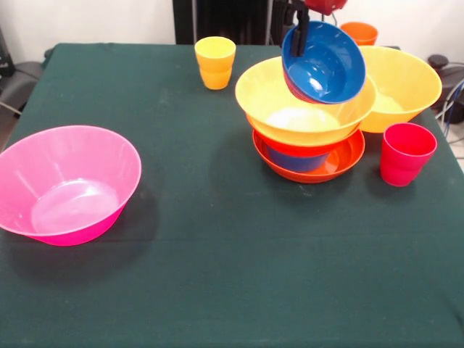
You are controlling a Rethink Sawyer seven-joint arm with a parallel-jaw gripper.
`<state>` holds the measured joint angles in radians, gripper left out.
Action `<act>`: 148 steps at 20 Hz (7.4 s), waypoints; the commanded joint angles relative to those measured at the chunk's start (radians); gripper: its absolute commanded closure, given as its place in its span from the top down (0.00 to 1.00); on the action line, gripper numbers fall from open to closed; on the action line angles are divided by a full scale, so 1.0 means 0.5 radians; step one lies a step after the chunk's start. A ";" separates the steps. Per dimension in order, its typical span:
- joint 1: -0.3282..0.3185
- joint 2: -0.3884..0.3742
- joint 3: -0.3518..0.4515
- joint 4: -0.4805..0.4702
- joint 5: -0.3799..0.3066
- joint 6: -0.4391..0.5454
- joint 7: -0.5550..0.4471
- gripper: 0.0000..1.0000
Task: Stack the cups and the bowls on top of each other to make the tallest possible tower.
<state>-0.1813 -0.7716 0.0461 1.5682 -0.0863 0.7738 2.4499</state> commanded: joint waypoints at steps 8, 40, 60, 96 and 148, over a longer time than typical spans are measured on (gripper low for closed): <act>0.055 0.101 -0.026 0.172 0.006 -0.145 0.203 0.00; 0.108 0.145 -0.057 0.220 0.061 -0.253 0.247 0.00; 0.156 0.217 -0.090 0.215 0.124 -0.340 0.265 0.00; 0.250 0.210 -0.168 0.298 0.203 -0.379 0.279 1.00; -0.382 0.126 0.085 -0.267 -0.066 0.155 -0.651 1.00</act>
<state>-0.3111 -0.8390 -0.0671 1.4727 -0.0126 0.9381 2.4470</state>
